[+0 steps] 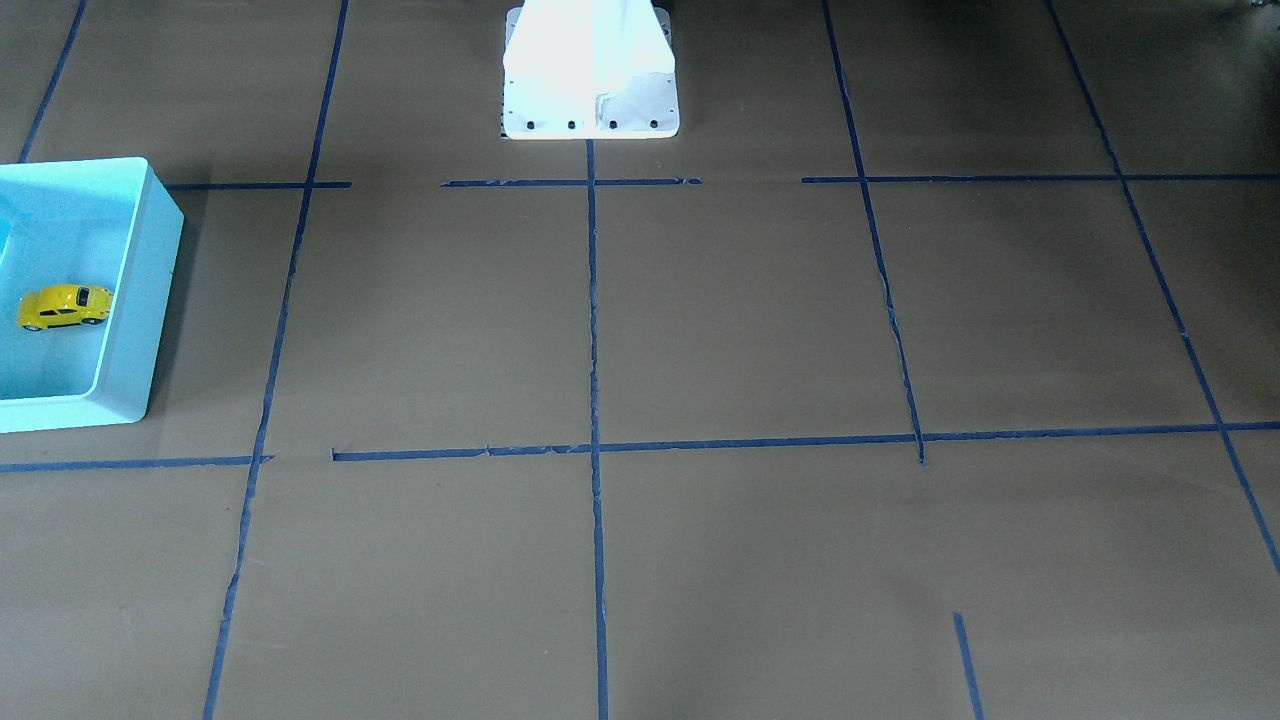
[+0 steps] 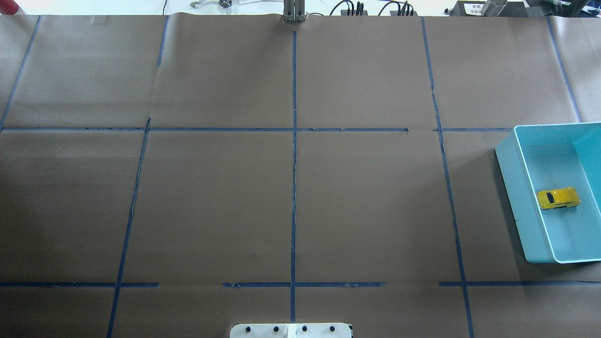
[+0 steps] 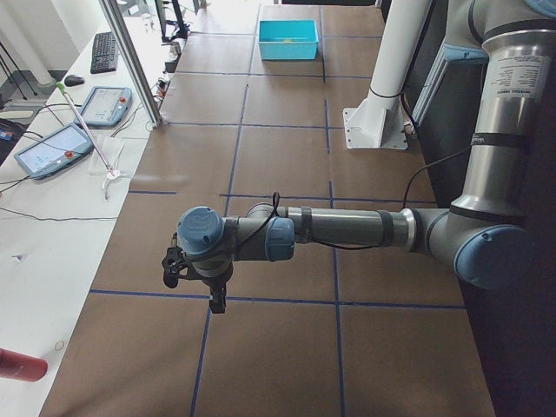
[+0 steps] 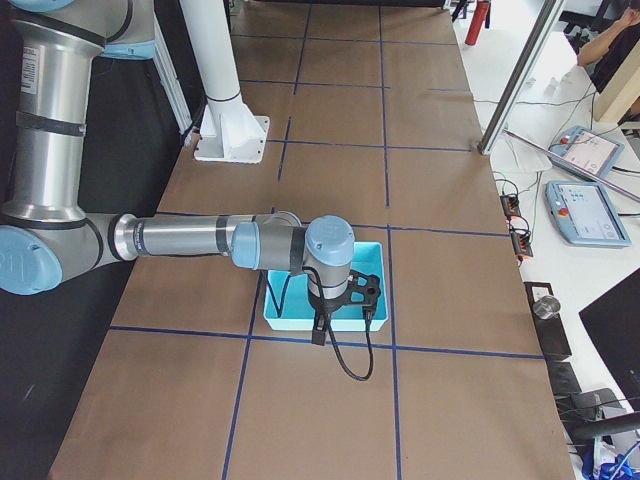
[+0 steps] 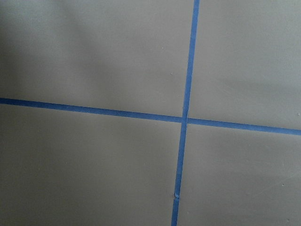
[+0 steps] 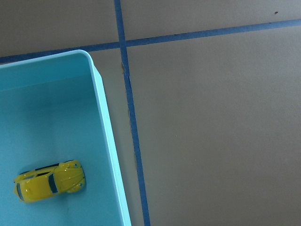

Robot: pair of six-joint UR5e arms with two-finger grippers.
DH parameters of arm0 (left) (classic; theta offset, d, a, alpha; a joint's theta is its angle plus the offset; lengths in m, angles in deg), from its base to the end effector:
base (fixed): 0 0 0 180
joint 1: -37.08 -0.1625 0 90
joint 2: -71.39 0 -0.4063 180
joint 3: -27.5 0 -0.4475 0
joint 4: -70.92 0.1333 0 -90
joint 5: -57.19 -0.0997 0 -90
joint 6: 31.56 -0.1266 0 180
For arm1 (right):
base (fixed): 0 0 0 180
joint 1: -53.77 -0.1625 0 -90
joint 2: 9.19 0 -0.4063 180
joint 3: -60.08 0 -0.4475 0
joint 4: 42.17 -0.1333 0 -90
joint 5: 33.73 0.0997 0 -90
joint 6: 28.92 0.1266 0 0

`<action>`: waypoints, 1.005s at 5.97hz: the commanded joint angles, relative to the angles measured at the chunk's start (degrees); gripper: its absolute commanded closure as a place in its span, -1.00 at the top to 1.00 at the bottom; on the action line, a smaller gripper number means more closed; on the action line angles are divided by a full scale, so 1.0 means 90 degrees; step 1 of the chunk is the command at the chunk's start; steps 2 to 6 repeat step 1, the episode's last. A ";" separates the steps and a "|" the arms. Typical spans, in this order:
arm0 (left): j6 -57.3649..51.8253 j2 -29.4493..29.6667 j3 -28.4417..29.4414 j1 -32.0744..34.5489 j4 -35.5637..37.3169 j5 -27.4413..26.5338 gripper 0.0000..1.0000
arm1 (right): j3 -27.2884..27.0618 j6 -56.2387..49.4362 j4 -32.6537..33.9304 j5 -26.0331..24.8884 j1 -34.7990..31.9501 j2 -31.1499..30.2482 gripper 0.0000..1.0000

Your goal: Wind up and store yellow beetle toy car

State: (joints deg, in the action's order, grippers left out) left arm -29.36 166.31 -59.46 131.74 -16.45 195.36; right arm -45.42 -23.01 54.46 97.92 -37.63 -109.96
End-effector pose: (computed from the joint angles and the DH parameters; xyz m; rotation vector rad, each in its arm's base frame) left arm -0.0860 -0.5756 0.6384 0.0057 0.8413 -0.1181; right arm 0.0605 -0.4652 0.6226 -0.0603 -0.7256 0.1340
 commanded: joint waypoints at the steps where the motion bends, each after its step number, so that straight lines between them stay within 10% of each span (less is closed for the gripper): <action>1: 0.0000 0.0000 -0.0006 0.0000 0.0000 0.0000 1.00 | -0.0006 0.0017 -0.0005 0.0011 0.0000 -0.0004 1.00; 6: 0.0000 0.0000 -0.0006 0.0000 0.0000 0.0000 1.00 | -0.0006 0.0017 -0.0005 0.0011 0.0000 -0.0004 1.00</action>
